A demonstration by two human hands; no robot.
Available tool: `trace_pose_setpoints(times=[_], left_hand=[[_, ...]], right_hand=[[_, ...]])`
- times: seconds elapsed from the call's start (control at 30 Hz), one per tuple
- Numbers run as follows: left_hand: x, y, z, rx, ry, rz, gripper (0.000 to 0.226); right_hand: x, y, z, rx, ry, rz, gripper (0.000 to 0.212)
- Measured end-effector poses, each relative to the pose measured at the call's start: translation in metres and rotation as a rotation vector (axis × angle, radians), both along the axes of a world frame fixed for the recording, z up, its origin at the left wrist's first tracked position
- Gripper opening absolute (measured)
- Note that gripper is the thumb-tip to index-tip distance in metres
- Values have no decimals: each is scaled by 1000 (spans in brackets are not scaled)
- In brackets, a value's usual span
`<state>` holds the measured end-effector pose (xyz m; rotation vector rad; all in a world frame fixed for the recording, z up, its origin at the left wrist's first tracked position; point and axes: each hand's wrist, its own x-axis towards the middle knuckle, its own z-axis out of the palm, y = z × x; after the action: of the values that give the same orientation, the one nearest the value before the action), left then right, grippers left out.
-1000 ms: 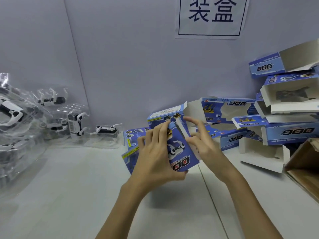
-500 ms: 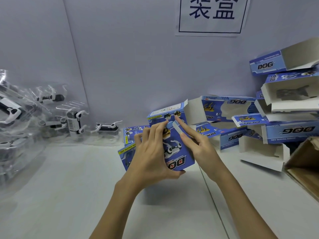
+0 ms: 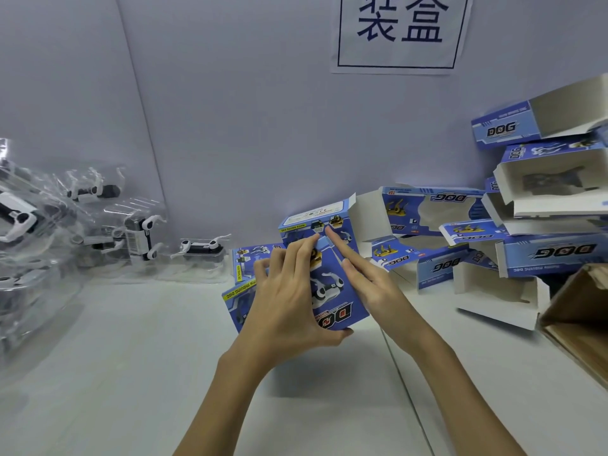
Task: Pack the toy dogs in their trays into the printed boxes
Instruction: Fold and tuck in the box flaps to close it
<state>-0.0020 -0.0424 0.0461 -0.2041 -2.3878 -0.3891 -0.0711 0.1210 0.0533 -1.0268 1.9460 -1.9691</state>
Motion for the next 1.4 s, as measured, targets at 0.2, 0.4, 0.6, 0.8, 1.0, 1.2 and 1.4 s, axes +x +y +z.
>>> trace_pose_setpoints(times=[0.2, 0.4, 0.6, 0.8, 1.0, 1.2, 1.4], left_hand=[[2, -1, 1, 32, 21, -19, 130], [2, -9, 1, 3, 32, -20, 130], [2, -14, 1, 92, 11, -18, 128], [3, -17, 2, 228, 4, -39, 125], [1, -14, 2, 265, 3, -27, 124], [0, -16, 1, 224, -6, 2, 127], [-2, -19, 0, 240, -21, 1, 129]], right_hand=[[3, -11, -4, 46, 77, 4, 40], [2, -8, -4, -92, -24, 17, 43], [5, -8, -7, -180, 4, -103, 35], [6, -12, -10, -125, 52, -42, 45], [8, -21, -16, -126, 81, -110, 44], [6, -15, -19, 8, 306, -132, 49], [9, -17, -18, 7, 271, -128, 54]])
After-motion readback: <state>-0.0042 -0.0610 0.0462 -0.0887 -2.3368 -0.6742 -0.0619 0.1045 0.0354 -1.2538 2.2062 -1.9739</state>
